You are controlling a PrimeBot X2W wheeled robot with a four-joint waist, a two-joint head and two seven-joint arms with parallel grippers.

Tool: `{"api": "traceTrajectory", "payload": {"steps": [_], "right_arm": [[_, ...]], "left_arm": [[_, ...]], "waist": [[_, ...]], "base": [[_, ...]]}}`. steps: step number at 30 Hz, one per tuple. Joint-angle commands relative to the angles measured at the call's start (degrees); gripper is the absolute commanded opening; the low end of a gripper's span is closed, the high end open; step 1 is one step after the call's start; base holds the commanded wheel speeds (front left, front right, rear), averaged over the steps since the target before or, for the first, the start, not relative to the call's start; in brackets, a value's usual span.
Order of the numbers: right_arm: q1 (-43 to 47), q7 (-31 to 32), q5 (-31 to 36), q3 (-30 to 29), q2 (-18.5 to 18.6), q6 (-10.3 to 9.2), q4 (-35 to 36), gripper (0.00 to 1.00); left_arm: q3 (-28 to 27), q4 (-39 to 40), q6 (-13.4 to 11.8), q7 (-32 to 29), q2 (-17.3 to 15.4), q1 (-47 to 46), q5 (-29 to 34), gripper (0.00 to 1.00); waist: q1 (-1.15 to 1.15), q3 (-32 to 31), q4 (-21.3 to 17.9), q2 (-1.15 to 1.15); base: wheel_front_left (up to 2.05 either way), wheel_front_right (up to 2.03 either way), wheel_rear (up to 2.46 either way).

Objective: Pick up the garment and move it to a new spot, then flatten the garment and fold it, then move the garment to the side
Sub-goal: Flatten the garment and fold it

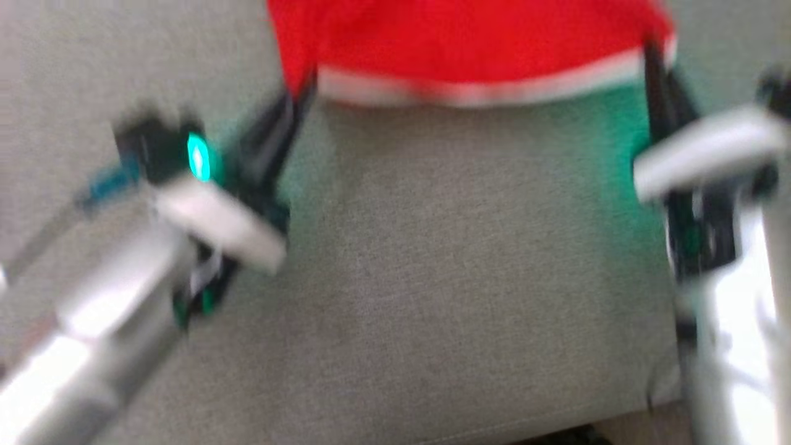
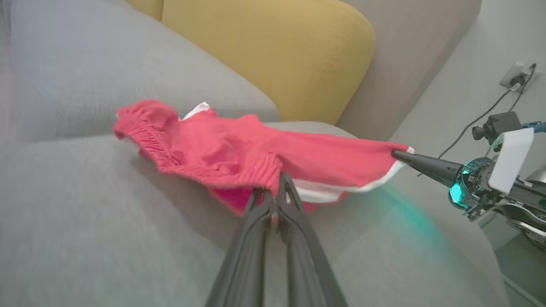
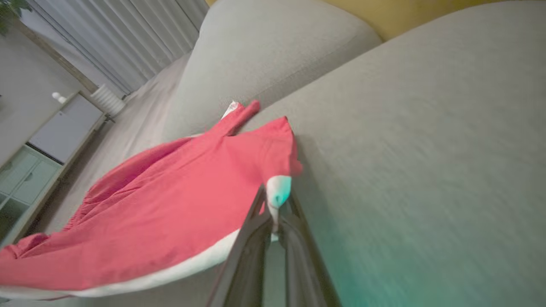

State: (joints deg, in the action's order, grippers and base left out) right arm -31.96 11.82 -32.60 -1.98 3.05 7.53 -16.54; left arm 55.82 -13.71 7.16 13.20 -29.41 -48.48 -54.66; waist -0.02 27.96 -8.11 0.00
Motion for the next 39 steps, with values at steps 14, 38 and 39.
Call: {"api": "traceTrajectory", "payload": {"steps": [14,38,39], "right_arm": [[46.8,10.6,-5.3,-10.5,-0.1,-0.04,42.2,0.0],[-10.9,25.2,13.1,-10.7,0.3,-0.04,9.3,0.0],[-11.9,24.4,14.3,-10.7,0.5,-0.04,7.7,0.0]], "left_arm": [[-5.0,31.7,-13.3,1.8,-5.4,37.3,-0.1,0.0],[-11.5,3.7,-11.2,-8.6,14.6,5.3,-9.0,0.0],[-11.3,2.0,-11.0,-8.4,15.5,4.3,-8.8,0.0]], "waist": [[0.02,-9.5,1.9,0.0],[0.02,1.6,14.3,0.0],[0.02,1.8,14.5,0.0]], "base": [[0.0,0.0,0.0],[0.0,0.0,0.0],[0.0,0.0,0.0]]}}
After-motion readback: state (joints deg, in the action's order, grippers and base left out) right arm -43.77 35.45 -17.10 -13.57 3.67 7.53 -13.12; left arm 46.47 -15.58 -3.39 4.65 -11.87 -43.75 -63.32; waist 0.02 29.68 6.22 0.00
